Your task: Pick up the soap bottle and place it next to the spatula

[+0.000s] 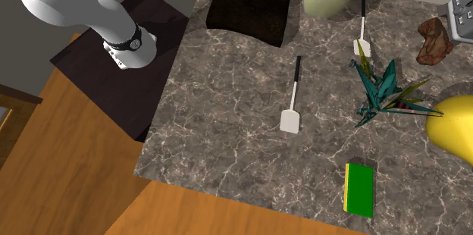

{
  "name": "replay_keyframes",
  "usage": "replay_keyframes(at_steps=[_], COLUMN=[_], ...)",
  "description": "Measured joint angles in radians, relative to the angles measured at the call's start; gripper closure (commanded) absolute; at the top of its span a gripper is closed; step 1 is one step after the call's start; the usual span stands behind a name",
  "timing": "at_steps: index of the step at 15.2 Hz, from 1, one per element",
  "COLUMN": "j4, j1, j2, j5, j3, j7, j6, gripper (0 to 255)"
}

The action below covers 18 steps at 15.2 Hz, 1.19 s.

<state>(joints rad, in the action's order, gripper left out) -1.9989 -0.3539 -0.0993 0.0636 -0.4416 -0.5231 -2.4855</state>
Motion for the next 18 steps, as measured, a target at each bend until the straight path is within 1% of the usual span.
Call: replay_keyframes(at_steps=[4, 14, 18], j4=[-0.030, -0.083, -0.088], j1=[-0.002, -0.019, -0.020], j2=[-0.021, -0.097, -0.100], j5=[0.017, 0.086, 0.090], j3=[0.003, 0.022, 0.023], j7=[-0.011, -0.061, -0.063], j6=[-0.048, -0.169, -0.178], gripper=[255, 255, 255])
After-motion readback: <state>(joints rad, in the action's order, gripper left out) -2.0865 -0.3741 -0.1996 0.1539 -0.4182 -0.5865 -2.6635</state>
